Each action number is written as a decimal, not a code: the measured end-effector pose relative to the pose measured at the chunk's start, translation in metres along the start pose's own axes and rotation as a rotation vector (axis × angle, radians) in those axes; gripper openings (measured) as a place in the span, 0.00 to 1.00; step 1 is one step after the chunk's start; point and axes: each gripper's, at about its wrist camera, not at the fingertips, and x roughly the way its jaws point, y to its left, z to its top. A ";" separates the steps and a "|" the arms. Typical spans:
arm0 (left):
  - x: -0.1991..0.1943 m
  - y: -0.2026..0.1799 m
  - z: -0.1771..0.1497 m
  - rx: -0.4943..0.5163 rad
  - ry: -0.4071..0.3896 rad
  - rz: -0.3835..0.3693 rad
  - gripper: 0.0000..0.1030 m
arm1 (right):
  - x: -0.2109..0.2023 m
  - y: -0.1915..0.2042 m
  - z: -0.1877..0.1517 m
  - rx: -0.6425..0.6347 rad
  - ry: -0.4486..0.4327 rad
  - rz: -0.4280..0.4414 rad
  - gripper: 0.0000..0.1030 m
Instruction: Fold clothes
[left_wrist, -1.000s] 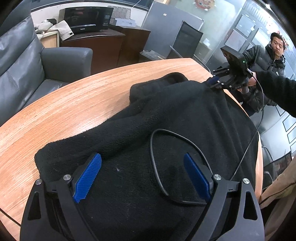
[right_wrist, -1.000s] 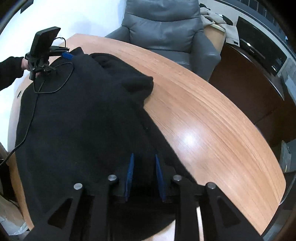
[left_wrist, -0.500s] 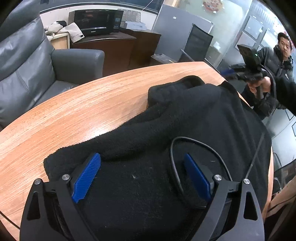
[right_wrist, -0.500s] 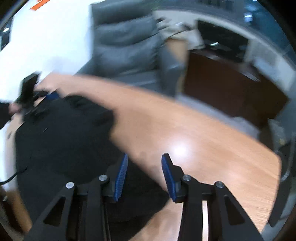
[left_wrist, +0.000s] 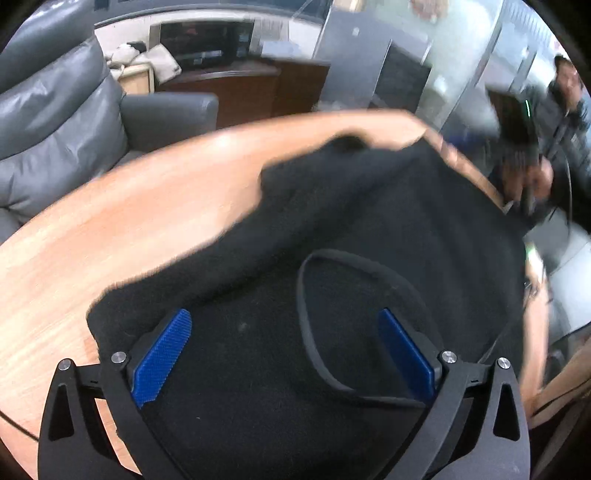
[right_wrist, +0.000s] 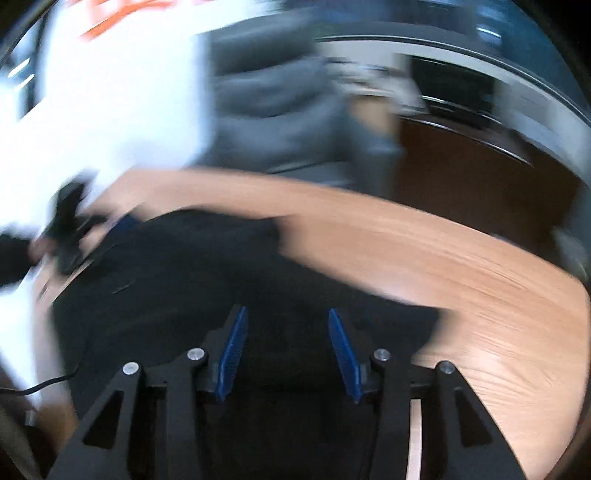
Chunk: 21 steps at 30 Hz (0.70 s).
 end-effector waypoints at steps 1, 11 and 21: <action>-0.005 -0.006 0.007 0.020 -0.024 -0.029 0.99 | 0.009 0.013 0.002 -0.024 0.003 0.032 0.48; 0.067 -0.013 0.031 0.128 0.129 -0.137 0.99 | 0.037 0.035 -0.013 0.061 -0.001 0.081 0.47; 0.030 -0.019 0.040 0.103 0.018 -0.067 0.91 | -0.015 0.017 -0.074 0.176 -0.017 -0.033 0.48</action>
